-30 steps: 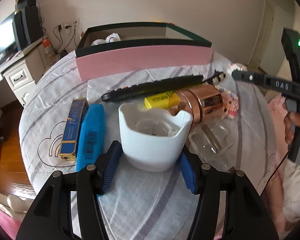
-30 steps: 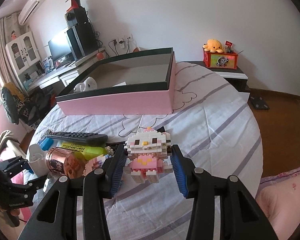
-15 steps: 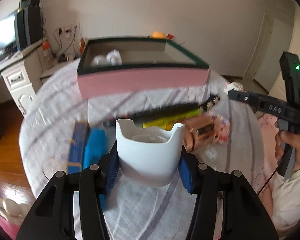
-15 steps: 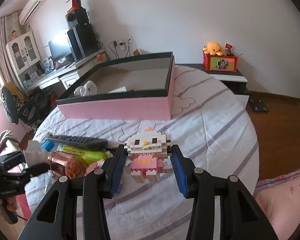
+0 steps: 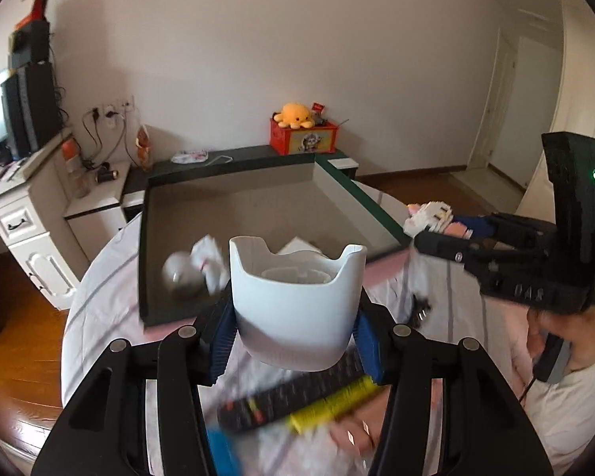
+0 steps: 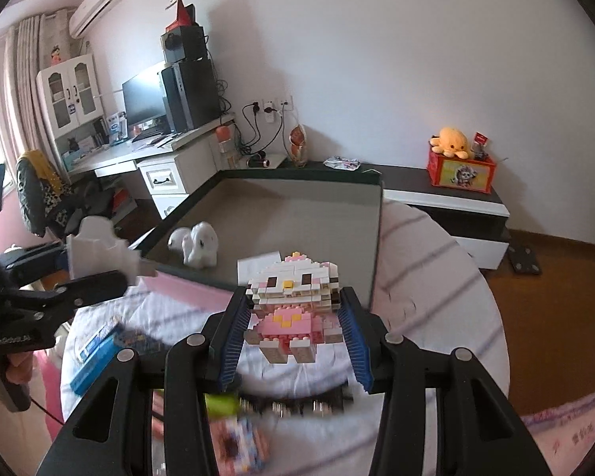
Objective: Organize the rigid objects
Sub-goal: 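Carry the plug adapter into the pink box with the left tool while the right tool drops the kitty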
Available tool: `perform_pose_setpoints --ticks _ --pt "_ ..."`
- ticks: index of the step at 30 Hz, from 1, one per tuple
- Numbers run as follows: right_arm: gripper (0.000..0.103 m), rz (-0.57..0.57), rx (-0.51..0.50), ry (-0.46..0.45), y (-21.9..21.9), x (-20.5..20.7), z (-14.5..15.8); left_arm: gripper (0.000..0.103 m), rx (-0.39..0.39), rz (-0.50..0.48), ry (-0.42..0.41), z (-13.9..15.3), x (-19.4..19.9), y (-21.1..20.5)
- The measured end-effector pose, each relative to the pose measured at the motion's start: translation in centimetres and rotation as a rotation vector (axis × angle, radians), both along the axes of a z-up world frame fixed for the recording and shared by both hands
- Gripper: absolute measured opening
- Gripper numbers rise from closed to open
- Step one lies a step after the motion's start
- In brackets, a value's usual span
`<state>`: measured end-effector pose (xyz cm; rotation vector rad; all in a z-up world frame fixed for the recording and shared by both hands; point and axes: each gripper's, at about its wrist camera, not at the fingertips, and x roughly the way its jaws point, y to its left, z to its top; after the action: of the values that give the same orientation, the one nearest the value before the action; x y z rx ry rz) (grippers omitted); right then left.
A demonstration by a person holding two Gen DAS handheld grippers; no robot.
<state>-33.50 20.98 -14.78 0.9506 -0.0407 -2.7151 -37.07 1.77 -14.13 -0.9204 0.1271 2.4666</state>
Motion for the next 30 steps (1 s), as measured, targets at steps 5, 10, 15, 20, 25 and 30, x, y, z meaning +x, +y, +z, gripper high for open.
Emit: perform_pose_setpoints --ticks 5,10,15,20,25,30 --pt "0.047 0.037 0.007 -0.042 -0.7 -4.5 0.1 0.053 -0.043 -0.018 -0.045 -0.1 -5.4 1.4" --pt "0.047 0.045 0.018 -0.130 -1.3 -10.2 -0.8 0.053 -0.074 0.009 -0.146 -1.9 -12.0 1.8" --pt "0.047 0.060 0.020 -0.238 -2.7 -15.3 -2.6 0.053 -0.121 0.054 -0.218 -4.2 -16.7 1.7" --pt "0.047 0.063 0.056 -0.322 -4.6 -18.8 -4.7 0.053 -0.177 0.095 -0.261 -6.5 -19.2 1.6" --pt "0.047 0.048 0.024 -0.317 -4.9 -19.9 -4.8 0.053 -0.147 0.155 -0.281 -6.9 -20.5 0.3" --pt "0.068 0.012 0.034 -0.312 -4.9 -19.9 -4.5 0.069 -0.149 0.198 -0.270 -6.5 -20.2 -0.5"
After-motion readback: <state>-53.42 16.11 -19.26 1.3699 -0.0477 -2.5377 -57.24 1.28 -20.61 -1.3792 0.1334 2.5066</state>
